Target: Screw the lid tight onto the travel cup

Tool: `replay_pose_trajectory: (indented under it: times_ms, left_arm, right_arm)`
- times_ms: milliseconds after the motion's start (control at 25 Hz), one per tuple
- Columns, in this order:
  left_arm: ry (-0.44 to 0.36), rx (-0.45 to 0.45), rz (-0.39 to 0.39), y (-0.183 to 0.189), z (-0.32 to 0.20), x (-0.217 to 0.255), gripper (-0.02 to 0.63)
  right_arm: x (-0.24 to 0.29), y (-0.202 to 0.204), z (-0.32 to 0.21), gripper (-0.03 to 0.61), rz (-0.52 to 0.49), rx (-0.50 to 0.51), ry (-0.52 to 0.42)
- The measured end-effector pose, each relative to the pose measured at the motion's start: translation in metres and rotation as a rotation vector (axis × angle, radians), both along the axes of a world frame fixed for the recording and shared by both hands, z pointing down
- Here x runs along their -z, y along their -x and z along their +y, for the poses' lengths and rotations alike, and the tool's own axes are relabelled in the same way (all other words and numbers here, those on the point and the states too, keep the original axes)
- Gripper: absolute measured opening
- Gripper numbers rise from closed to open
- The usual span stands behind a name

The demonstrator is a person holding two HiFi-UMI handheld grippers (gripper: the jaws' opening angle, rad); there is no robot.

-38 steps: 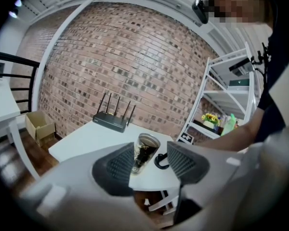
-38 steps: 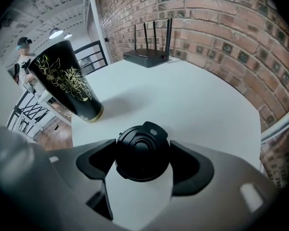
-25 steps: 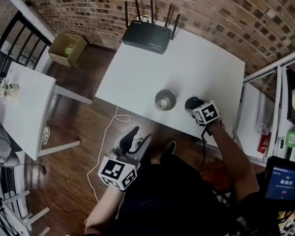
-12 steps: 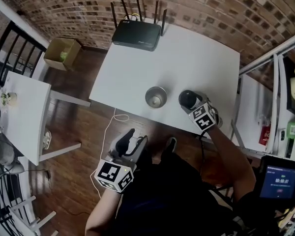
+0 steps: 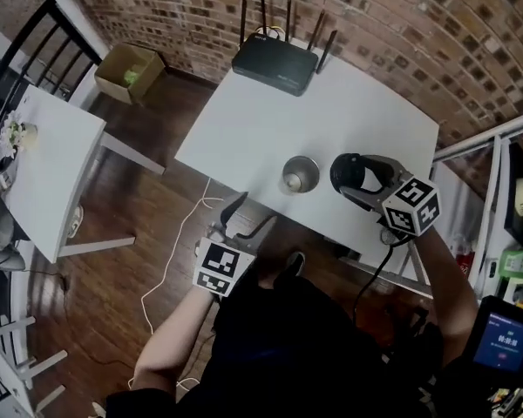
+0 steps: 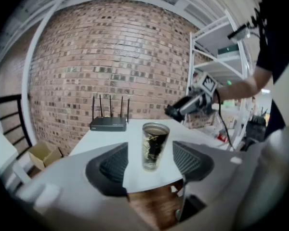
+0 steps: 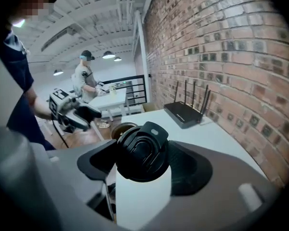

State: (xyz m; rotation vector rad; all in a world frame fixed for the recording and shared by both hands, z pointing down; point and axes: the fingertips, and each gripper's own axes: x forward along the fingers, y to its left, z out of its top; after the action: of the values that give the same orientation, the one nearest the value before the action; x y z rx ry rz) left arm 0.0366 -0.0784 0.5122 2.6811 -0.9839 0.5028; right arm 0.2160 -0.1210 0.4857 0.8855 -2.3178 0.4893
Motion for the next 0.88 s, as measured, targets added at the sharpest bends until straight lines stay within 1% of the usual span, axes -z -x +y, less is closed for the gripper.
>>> replay_pose_trajectory:
  times_ms: [80,120,200,320,440,600,720,800,880]
  left_arm:
    - [-0.06,-0.05,-0.065,-0.012,-0.014,-0.013,0.339]
    - [-0.069,-0.082,-0.076,-0.021,-0.019,-0.019,0.352]
    - [-0.073,-0.146,-0.085,-0.041,-0.028,-0.03,0.375]
    - [-0.094,-0.228,-0.14,-0.06,-0.038,-0.048,0.405]
    - [-0.102,-0.297,-0.163,-0.076,-0.044,-0.058,0.408]
    - [-0.102,-0.375,-0.168,-0.093,-0.05,-0.067,0.408]
    - [-0.119,-0.433,-0.185,-0.102,-0.05,-0.07,0.408]
    - [-0.131,-0.45,-0.194,-0.107,-0.05,-0.07,0.408]
    - [-0.131,-0.439,-0.189,-0.11,-0.052,-0.071,0.403]
  right_arm:
    - [0.022,0.025,-0.006,0.337,0.013,0.104,0.034]
    - [0.026,0.036,-0.01,0.337,0.029,0.148,0.05]
    - [0.025,0.054,-0.017,0.337,0.061,0.217,0.084]
    - [0.01,0.079,-0.022,0.337,0.108,0.312,0.139]
    - [-0.005,0.094,-0.022,0.337,0.16,0.396,0.182]
    - [-0.015,0.1,-0.02,0.337,0.221,0.452,0.216]
    - [-0.022,0.102,-0.016,0.337,0.282,0.498,0.227]
    - [-0.027,0.103,-0.015,0.337,0.315,0.516,0.23]
    - [-0.032,0.104,-0.015,0.337,0.337,0.511,0.229]
